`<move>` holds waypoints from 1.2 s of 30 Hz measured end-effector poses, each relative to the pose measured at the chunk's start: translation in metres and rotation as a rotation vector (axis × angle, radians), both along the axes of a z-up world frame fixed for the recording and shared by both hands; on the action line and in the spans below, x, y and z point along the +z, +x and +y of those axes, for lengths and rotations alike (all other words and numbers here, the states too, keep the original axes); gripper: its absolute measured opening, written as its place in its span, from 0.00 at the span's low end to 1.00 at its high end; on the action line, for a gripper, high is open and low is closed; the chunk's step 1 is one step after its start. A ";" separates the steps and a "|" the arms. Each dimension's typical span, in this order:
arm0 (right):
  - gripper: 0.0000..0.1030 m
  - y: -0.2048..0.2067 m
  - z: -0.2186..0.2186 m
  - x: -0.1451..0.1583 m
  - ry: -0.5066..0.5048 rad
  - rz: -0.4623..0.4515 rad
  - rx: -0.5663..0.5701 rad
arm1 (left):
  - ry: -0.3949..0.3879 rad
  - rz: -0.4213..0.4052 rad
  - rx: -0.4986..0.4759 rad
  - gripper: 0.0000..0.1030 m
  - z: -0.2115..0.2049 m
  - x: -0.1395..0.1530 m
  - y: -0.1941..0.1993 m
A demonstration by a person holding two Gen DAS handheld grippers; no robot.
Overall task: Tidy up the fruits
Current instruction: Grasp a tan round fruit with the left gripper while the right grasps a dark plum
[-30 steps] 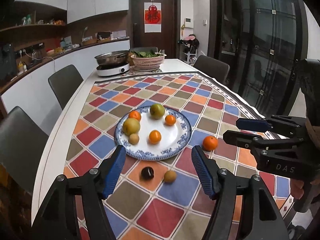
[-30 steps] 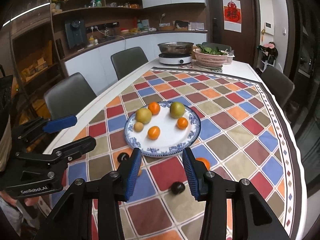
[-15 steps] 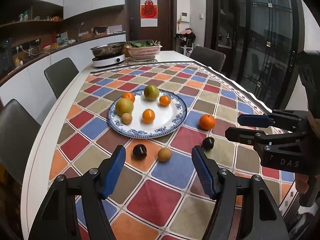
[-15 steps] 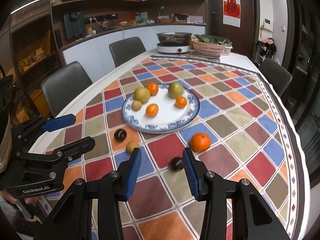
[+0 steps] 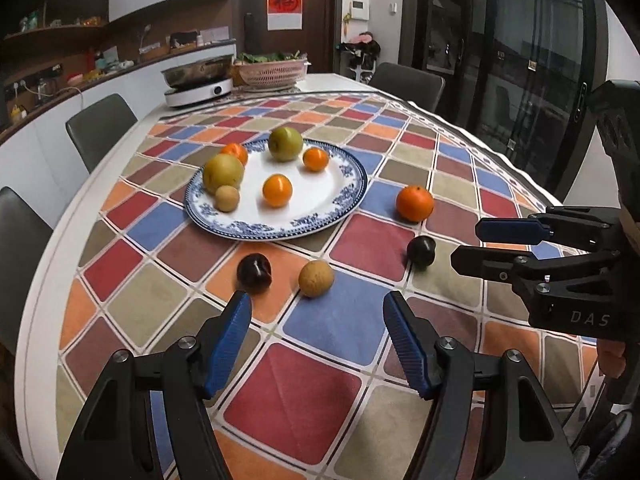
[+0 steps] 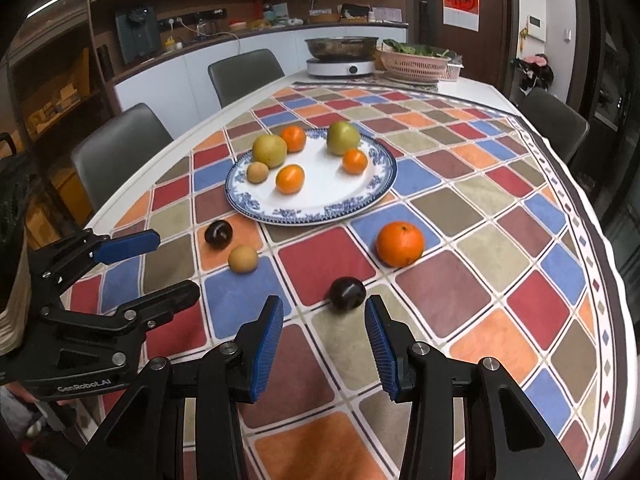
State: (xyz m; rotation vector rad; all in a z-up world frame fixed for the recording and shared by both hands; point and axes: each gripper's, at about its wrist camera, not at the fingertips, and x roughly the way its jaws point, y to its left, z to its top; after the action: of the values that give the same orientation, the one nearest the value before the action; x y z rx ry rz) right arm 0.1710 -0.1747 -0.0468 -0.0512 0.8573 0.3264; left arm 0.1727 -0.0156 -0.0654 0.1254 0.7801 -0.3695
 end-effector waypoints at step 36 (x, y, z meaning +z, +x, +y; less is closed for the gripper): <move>0.29 0.052 -0.003 -0.047 0.032 0.141 -0.028 | 0.011 0.173 0.056 0.27 -0.020 -0.037 0.061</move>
State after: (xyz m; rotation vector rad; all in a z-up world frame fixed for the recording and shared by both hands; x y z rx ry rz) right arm 0.2230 -0.1773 -0.0935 0.0139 0.9914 0.3203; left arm 0.2340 -0.0353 -0.1022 0.0820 0.9545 -0.3256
